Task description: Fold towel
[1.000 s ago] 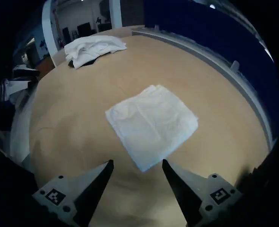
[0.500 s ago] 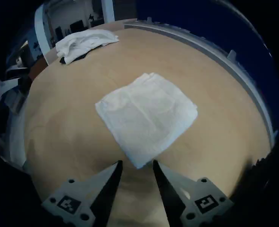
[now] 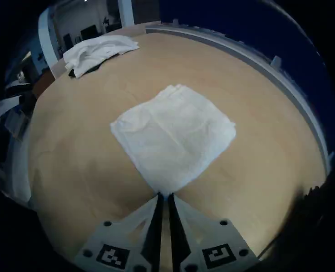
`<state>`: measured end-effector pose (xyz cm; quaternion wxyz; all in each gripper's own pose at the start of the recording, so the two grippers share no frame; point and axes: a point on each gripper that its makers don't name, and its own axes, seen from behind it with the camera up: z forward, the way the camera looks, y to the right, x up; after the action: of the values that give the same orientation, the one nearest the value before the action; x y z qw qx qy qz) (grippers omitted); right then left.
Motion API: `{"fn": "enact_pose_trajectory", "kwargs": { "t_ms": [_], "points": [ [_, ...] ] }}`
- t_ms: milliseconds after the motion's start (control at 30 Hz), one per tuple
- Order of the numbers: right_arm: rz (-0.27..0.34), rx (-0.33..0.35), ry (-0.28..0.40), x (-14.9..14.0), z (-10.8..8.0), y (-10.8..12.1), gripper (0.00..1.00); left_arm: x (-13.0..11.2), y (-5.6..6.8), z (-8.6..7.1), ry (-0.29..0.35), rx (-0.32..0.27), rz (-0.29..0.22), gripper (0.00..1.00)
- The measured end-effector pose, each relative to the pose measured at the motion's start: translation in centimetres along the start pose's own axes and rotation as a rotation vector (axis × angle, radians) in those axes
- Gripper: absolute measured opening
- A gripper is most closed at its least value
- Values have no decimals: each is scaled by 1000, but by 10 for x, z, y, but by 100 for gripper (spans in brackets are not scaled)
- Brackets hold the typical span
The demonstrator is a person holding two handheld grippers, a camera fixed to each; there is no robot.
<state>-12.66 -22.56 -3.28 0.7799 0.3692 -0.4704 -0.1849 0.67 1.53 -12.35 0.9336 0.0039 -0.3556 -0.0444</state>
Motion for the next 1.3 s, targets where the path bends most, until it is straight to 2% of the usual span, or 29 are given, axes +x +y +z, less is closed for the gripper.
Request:
{"fn": "enact_pose_trajectory", "kwargs": {
  "t_ms": [167,367,667,1000,1167,1300],
  "points": [
    [16,4,13,2,-1,0,5,0,1,0,0,-1,2,89],
    [13,-7,59,17,-14,3,4,0,2,-1,0,-1,2,89],
    [17,-11,186,76,-55,7,4,7,2,-2,14,-1,7,89],
    [-53,-4,306,145,-112,6,4,21,5,-4,41,-11,2,89],
    [-73,-9,347,167,-134,8,4,23,5,-6,49,-11,3,89],
    [-80,-17,360,173,-142,11,4,23,6,-7,51,-13,1,89]
  ]
}}
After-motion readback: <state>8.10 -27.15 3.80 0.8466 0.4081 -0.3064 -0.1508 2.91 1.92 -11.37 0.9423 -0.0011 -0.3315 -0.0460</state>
